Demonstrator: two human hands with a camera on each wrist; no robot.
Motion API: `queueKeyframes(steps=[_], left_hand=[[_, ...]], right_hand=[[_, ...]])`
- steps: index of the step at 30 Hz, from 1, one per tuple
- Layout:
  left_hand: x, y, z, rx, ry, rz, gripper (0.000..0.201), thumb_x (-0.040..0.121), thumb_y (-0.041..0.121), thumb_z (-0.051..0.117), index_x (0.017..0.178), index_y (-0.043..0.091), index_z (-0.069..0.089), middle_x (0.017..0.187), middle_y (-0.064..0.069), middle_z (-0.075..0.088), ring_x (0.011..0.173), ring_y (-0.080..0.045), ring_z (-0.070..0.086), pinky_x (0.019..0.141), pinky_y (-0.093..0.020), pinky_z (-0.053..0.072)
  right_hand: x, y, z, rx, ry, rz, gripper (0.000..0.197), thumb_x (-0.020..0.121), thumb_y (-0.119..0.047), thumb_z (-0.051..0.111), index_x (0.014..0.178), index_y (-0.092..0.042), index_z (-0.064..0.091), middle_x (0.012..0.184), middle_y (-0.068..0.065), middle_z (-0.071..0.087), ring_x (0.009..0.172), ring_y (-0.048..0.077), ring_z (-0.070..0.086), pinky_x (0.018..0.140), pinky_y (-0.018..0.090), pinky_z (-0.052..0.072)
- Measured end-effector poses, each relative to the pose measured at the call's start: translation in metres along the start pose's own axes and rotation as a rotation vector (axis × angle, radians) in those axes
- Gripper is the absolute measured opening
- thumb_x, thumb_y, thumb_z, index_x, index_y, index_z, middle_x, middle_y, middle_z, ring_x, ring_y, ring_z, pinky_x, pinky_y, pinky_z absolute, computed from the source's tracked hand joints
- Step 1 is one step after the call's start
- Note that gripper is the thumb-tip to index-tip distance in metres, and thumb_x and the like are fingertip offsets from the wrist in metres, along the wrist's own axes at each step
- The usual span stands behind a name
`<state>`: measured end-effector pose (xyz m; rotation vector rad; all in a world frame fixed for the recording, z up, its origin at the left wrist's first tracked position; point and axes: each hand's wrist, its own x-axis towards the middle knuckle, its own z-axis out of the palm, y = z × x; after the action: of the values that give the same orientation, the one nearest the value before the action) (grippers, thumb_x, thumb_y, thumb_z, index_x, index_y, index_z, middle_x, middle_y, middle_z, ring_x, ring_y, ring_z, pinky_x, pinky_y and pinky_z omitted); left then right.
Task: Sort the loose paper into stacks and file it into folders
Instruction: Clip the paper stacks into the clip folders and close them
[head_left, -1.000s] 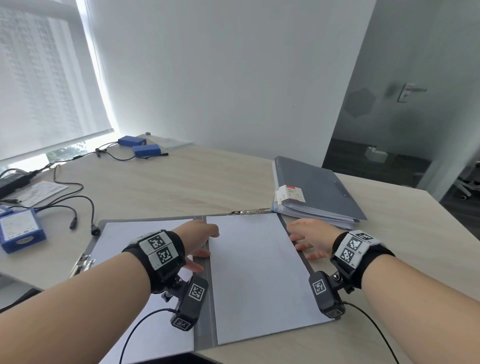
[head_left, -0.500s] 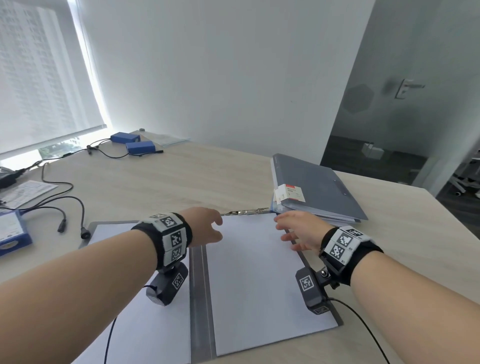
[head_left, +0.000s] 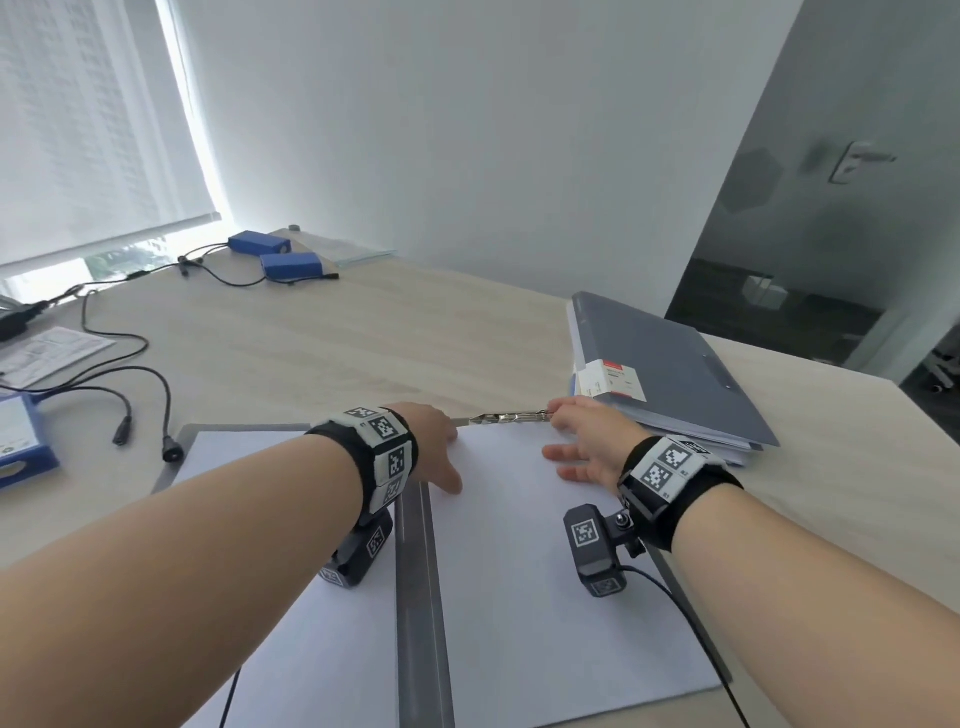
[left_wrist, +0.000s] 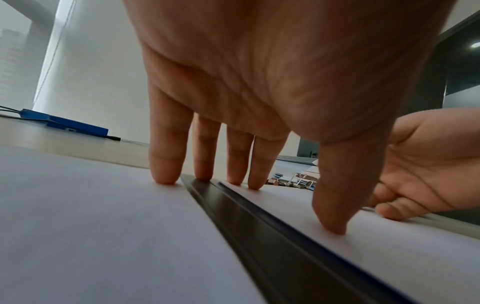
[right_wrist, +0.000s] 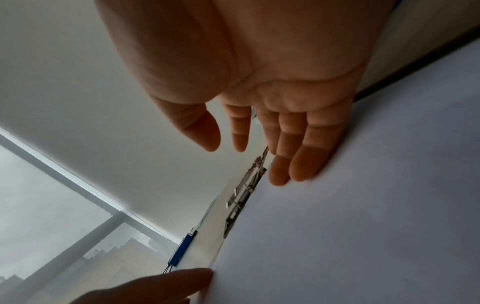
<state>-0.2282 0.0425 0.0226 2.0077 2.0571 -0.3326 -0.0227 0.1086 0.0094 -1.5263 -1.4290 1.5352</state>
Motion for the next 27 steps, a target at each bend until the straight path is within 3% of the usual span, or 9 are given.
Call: queueKeyframes(steps=[5, 11, 14, 18, 22, 25, 27], left_hand=[[0.0, -0.001, 0.001, 0.024, 0.01, 0.004, 0.067, 0.087, 0.058, 0.064, 0.14, 0.018, 0.054, 0.138, -0.002, 0.057, 0.124, -0.024, 0.056, 0.096, -0.033, 0.048], [0.002, -0.004, 0.001, 0.026, 0.01, 0.015, 0.068, 0.085, 0.06, 0.065, 0.138, 0.018, 0.056, 0.136, -0.001, 0.058, 0.122, -0.024, 0.058, 0.099, -0.036, 0.051], [0.003, -0.005, 0.002, 0.03, 0.013, 0.024, 0.069, 0.085, 0.061, 0.064, 0.139, 0.019, 0.055, 0.137, -0.001, 0.058, 0.123, -0.024, 0.057, 0.1, -0.037, 0.051], [0.004, -0.005, 0.002, 0.026, 0.009, 0.032, 0.069, 0.086, 0.06, 0.064, 0.139, 0.017, 0.056, 0.138, -0.002, 0.058, 0.124, -0.024, 0.057, 0.099, -0.037, 0.051], [0.004, -0.004, 0.002, 0.018, 0.01, 0.026, 0.069, 0.086, 0.059, 0.065, 0.139, 0.017, 0.056, 0.138, -0.002, 0.058, 0.124, -0.025, 0.057, 0.099, -0.036, 0.05], [0.003, -0.004, 0.001, 0.009, 0.012, 0.021, 0.068, 0.087, 0.057, 0.065, 0.14, 0.016, 0.056, 0.14, -0.002, 0.057, 0.125, -0.025, 0.057, 0.097, -0.034, 0.048], [0.003, -0.003, 0.001, 0.007, 0.016, 0.018, 0.067, 0.087, 0.058, 0.065, 0.139, 0.017, 0.056, 0.14, -0.001, 0.057, 0.125, -0.024, 0.057, 0.096, -0.034, 0.048]], right_hand=[[0.007, -0.005, 0.009, 0.062, 0.052, -0.042, 0.027, 0.094, -0.016, 0.053, 0.119, -0.026, 0.059, 0.117, 0.003, 0.059, 0.092, 0.027, 0.067, 0.066, 0.034, 0.049], [0.007, -0.007, 0.017, 0.08, 0.054, 0.013, 0.013, 0.096, -0.023, 0.055, 0.105, -0.032, 0.056, 0.12, 0.001, 0.056, 0.088, 0.029, 0.069, 0.064, 0.031, 0.047], [0.008, -0.008, 0.019, 0.07, 0.063, -0.075, 0.037, 0.095, -0.019, 0.053, 0.13, -0.031, 0.051, 0.128, 0.001, 0.056, 0.089, 0.027, 0.07, 0.063, 0.031, 0.049], [0.005, -0.012, 0.027, -0.217, 0.012, -0.234, 0.066, 0.095, -0.013, 0.049, 0.152, -0.039, 0.027, 0.131, -0.005, 0.058, 0.09, 0.021, 0.07, 0.068, 0.031, 0.05], [0.006, -0.017, 0.032, -0.592, -0.039, -0.279, 0.063, 0.094, -0.005, 0.042, 0.153, -0.03, 0.038, 0.149, -0.009, 0.049, 0.105, 0.015, 0.064, 0.076, 0.024, 0.048], [0.003, -0.027, 0.035, -0.836, -0.068, -0.323, 0.062, 0.093, -0.001, 0.039, 0.151, -0.023, 0.04, 0.151, -0.004, 0.046, 0.118, 0.022, 0.058, 0.09, 0.031, 0.049], [0.006, -0.034, 0.039, -1.021, -0.093, -0.359, 0.06, 0.09, 0.001, 0.037, 0.145, -0.021, 0.043, 0.149, 0.002, 0.046, 0.116, 0.026, 0.055, 0.09, 0.034, 0.047]])
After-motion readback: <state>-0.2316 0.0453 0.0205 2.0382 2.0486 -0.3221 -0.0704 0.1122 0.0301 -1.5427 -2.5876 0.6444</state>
